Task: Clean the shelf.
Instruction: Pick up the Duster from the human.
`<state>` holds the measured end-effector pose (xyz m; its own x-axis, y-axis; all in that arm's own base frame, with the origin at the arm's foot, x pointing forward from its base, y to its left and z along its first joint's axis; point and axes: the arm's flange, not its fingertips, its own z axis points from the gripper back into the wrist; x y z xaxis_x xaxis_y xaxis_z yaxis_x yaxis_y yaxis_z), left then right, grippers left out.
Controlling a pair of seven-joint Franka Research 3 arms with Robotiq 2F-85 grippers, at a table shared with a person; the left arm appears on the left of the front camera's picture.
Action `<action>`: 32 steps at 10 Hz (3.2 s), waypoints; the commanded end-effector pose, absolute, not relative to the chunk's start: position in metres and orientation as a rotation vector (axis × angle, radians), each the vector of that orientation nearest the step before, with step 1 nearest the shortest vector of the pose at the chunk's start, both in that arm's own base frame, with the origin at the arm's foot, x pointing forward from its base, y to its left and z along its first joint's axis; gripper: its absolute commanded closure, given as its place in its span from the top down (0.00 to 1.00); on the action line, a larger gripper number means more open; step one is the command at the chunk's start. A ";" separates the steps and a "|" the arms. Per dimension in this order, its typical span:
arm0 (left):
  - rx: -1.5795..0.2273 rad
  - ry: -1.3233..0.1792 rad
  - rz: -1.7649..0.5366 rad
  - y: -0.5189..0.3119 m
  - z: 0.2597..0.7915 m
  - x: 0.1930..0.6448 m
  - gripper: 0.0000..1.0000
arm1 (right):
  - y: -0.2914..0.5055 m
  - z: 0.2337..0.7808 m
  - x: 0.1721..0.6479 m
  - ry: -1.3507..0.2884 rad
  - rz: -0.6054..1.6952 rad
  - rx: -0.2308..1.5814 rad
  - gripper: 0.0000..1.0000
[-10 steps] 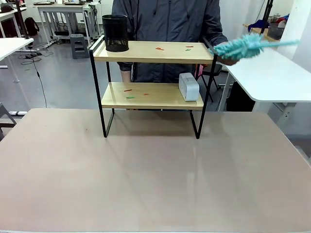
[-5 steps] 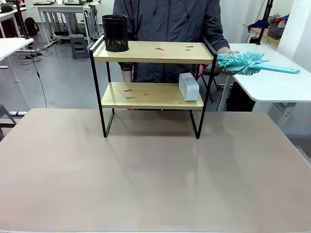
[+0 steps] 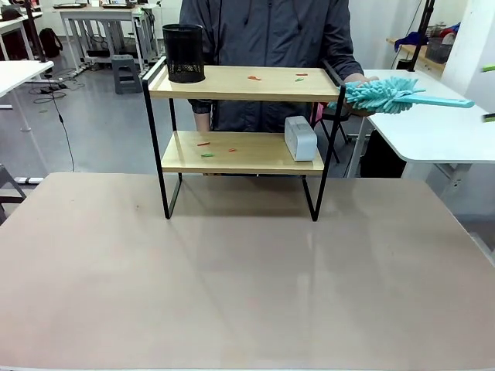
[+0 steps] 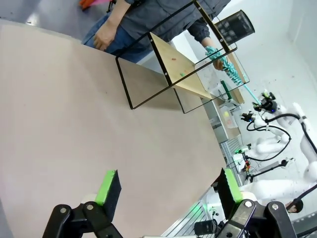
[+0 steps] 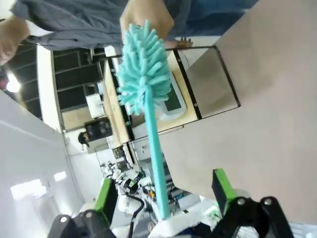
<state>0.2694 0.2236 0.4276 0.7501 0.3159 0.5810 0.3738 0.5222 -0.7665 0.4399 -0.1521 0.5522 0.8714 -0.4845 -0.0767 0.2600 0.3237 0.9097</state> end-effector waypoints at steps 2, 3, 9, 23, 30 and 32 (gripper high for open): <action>-1.057 -0.786 -0.058 0.224 0.428 0.270 1.00 | -0.129 0.550 0.483 -0.087 -0.478 1.234 1.00; -1.057 -0.786 -0.058 0.224 0.428 0.270 1.00 | -0.116 0.547 0.489 -0.062 -0.452 1.253 1.00; -1.057 -0.786 -0.058 0.224 0.428 0.270 1.00 | -0.096 0.525 0.498 -0.146 -0.402 1.261 0.92; -1.057 -0.786 -0.058 0.224 0.428 0.270 1.00 | -0.123 0.561 0.422 -0.343 -0.251 1.117 0.00; -1.057 -0.786 -0.058 0.224 0.428 0.270 1.00 | -0.172 0.542 0.177 -0.391 0.189 0.880 0.00; -1.057 -0.786 -0.058 0.224 0.428 0.270 1.00 | -0.160 0.563 0.167 -0.382 0.180 0.886 0.00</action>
